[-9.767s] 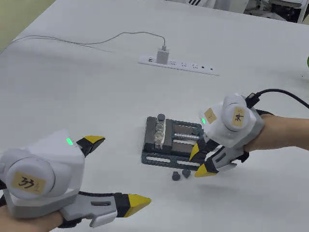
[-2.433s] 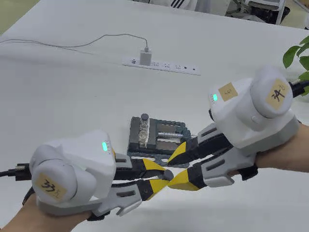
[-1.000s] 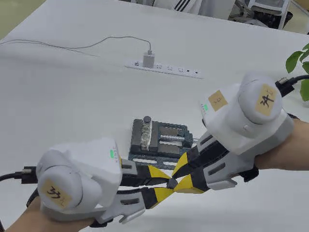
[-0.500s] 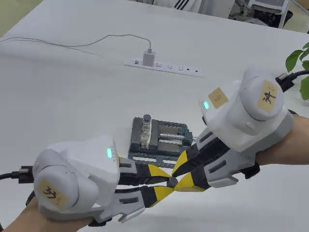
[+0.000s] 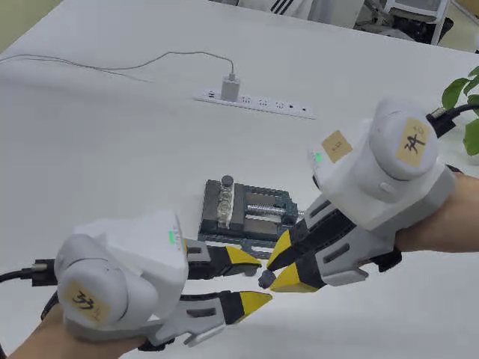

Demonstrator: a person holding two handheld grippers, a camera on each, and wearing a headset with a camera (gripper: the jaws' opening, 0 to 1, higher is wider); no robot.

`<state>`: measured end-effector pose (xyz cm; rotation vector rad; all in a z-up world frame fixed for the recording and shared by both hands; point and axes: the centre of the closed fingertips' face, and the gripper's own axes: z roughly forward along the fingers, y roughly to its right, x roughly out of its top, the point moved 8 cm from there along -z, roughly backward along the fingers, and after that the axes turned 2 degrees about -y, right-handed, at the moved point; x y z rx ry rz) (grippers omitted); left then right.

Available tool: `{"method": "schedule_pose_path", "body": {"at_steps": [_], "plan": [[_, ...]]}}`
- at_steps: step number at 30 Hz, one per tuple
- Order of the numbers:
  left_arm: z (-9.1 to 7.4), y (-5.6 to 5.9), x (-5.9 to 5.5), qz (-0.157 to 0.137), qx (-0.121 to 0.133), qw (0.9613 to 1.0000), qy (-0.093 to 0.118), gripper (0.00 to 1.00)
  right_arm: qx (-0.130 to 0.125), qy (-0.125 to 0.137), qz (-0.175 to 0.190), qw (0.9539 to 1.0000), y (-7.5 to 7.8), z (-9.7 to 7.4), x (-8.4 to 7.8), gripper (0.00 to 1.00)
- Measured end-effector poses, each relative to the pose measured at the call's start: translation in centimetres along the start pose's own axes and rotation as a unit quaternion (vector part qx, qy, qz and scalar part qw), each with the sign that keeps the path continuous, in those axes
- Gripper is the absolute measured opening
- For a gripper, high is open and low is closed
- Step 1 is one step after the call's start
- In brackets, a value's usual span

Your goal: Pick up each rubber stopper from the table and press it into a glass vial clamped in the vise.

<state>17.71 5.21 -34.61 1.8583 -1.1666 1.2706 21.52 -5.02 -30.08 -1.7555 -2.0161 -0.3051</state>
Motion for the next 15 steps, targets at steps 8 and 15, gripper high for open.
{"method": "schedule_pose_path", "body": {"at_steps": [8,15], "plan": [[-1.0,-1.5,-1.6,-0.017,0.058,0.998,-0.019,0.51,0.001,-0.01,0.003,0.9999,0.4,0.1,-0.3,0.06],[-2.2,-2.7,-2.8,-0.043,0.1,0.9934,-0.036,0.69,-0.001,-0.015,0.0,0.9999,0.9,0.2,-0.4,0.06]]}}
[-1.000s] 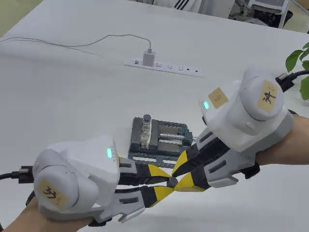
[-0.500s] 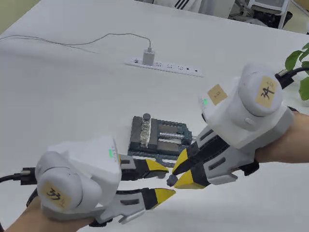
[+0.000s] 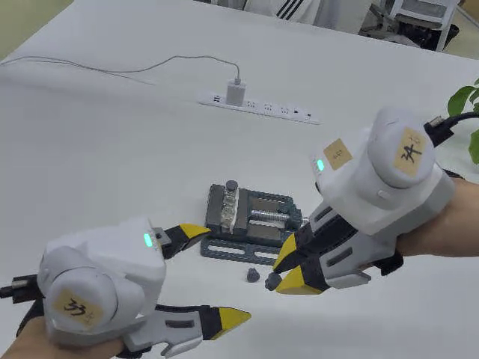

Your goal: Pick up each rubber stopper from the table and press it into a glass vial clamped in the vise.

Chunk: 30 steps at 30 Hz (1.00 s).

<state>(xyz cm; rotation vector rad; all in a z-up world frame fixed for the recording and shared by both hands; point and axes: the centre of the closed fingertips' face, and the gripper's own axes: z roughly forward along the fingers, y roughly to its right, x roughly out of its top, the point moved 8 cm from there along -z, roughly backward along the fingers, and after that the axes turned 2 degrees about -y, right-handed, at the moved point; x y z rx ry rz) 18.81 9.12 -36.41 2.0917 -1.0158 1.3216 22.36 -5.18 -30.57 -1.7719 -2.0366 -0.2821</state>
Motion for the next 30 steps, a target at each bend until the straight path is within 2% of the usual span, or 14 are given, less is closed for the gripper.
{"method": "schedule_pose_path", "body": {"at_steps": [2,4,6,8,17,24,30], "plan": [[-0.1,-0.3,-0.2,-0.013,0.011,0.9998,-0.005,0.76,0.0,-0.002,-0.001,1.0,0.2,0.0,-0.1,0.06],[-0.3,-0.8,-0.3,-0.009,0.03,0.9995,-0.002,0.87,-0.004,-0.006,-0.002,1.0,0.6,0.0,-0.1,0.06],[-0.4,-1.1,-0.5,-0.02,0.037,0.9991,-0.006,0.96,-0.005,-0.008,-0.003,0.9999,0.9,0.0,-0.2,0.06],[-0.6,-1.4,-0.6,-0.021,0.045,0.9987,-0.006,0.99,-0.005,-0.01,-0.002,0.9999,1.2,0.0,-0.2,0.06],[-0.9,-1.7,-1.2,-0.031,0.05,0.9981,-0.017,0.99,-0.014,-0.019,-0.009,0.9997,2.6,0.0,0.1,0.06],[-1.1,-1.8,-1.5,-0.035,0.056,0.9977,-0.016,0.98,-0.024,-0.038,-0.03,0.9985,4.6,-0.3,0.5,0.06],[-1.3,-2.1,-1.9,-0.042,0.062,0.997,-0.019,0.98,-0.031,-0.062,-0.061,0.9958,6.5,-0.5,1.5,0.06]]}}
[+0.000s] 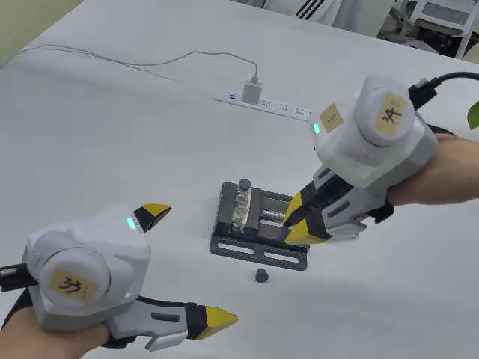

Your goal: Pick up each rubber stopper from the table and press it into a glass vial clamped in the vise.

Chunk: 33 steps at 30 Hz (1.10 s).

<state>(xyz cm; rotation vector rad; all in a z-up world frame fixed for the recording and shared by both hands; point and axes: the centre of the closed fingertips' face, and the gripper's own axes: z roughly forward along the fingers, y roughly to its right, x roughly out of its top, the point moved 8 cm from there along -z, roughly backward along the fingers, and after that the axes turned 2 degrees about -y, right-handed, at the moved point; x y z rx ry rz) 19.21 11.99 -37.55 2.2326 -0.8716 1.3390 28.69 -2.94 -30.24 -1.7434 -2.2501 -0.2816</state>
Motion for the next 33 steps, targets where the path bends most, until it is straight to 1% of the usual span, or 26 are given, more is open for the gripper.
{"method": "schedule_pose_path", "body": {"at_steps": [3,9,10,14,16,20,22,25,28,30,33], "plan": [[-0.2,-0.1,-0.2,-0.005,0.005,1.0,-0.001,0.98,-0.005,-0.013,-0.021,0.9997,1.4,0.0,0.4,0.06],[-0.5,-0.2,-0.6,-0.011,0.01,0.9999,-0.003,0.97,-0.007,-0.037,-0.059,0.9975,3.4,0.5,1.4,0.06],[-0.6,-0.1,-0.7,-0.012,0.01,0.9999,-0.004,0.97,-0.009,-0.042,-0.066,0.9969,3.8,0.7,1.5,0.06],[-0.6,-0.1,-0.8,-0.014,0.01,0.9998,-0.006,0.97,-0.006,-0.062,-0.082,0.9947,4.7,1.3,1.7,0.06],[-0.6,-0.1,-0.9,-0.016,0.008,0.9998,-0.008,0.96,-0.009,-0.074,-0.09,0.9932,5.5,2.0,1.8,0.06],[-0.5,0.0,-0.9,-0.016,0.005,0.9998,-0.01,0.96,-0.005,-0.089,-0.101,0.9909,6.4,2.7,1.8,0.05],[-0.4,0.0,-0.9,-0.016,0.003,0.9998,-0.011,0.96,-0.002,-0.096,-0.107,0.9896,6.6,2.9,1.8,0.05],[-0.3,0.0,-0.9,-0.015,0.0,0.9998,-0.013,0.96,-0.001,-0.105,-0.112,0.9882,6.7,3.2,2.2,0.05],[-0.2,-0.1,-0.8,-0.016,-0.001,0.9998,-0.014,0.95,0.005,-0.107,-0.109,0.9883,6.9,3.5,2.5,0.05],[-0.1,-0.1,-0.8,-0.016,-0.001,0.9998,-0.015,0.95,0.006,-0.108,-0.109,0.9881,7.7,3.8,2.7,0.05],[-0.1,-0.2,-0.8,-0.016,0.0,0.9997,-0.015,0.95,0.009,-0.112,-0.109,0.9877,7.7,4.1,3.0,0.05]]}}
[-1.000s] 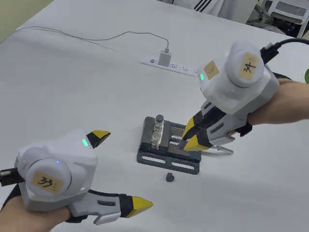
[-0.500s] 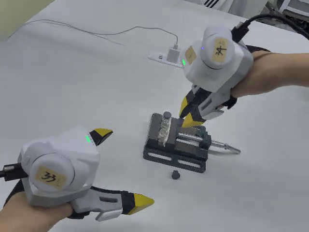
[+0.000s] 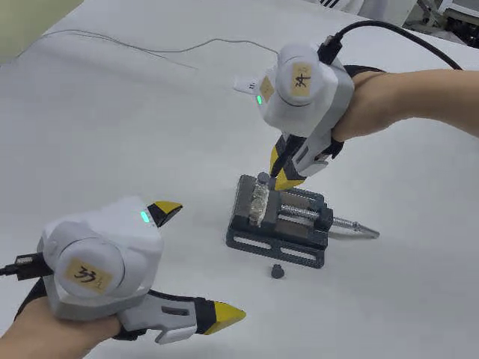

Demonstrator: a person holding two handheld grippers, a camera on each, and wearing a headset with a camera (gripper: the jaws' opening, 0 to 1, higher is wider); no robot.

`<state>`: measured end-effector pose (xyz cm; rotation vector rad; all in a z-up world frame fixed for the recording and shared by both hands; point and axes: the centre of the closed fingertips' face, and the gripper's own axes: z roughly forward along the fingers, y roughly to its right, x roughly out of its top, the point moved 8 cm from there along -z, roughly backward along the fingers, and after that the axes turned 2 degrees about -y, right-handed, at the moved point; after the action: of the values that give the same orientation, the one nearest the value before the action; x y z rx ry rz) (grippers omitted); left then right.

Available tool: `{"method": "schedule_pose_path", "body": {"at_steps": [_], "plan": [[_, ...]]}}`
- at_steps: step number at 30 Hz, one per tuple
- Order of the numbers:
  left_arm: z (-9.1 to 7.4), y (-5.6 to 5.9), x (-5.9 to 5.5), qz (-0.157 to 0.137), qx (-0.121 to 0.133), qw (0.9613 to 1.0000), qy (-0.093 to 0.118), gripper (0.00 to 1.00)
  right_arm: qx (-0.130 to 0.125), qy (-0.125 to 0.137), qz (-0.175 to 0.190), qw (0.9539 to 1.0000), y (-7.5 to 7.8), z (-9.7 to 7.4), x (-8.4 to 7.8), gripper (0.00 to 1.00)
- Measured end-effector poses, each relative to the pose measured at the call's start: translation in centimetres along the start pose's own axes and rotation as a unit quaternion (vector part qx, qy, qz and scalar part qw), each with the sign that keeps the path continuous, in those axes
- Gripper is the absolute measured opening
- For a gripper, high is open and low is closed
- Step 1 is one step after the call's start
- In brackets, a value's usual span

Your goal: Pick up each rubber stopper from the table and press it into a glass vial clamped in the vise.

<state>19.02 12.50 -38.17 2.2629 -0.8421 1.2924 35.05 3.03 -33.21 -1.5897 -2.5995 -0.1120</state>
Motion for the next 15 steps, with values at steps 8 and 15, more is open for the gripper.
{"method": "schedule_pose_path", "body": {"at_steps": [8,15], "plan": [[-0.14,-0.13,-0.09,-0.003,0.001,1.0,-0.002,0.94,0.008,-0.011,-0.004,0.9999,0.03,0.49,0.41,0.05],[-0.21,-0.16,-0.39,-0.008,0.001,1.0,-0.004,0.93,0.012,-0.013,-0.003,0.9998,0.06,0.77,0.52,0.05]]}}
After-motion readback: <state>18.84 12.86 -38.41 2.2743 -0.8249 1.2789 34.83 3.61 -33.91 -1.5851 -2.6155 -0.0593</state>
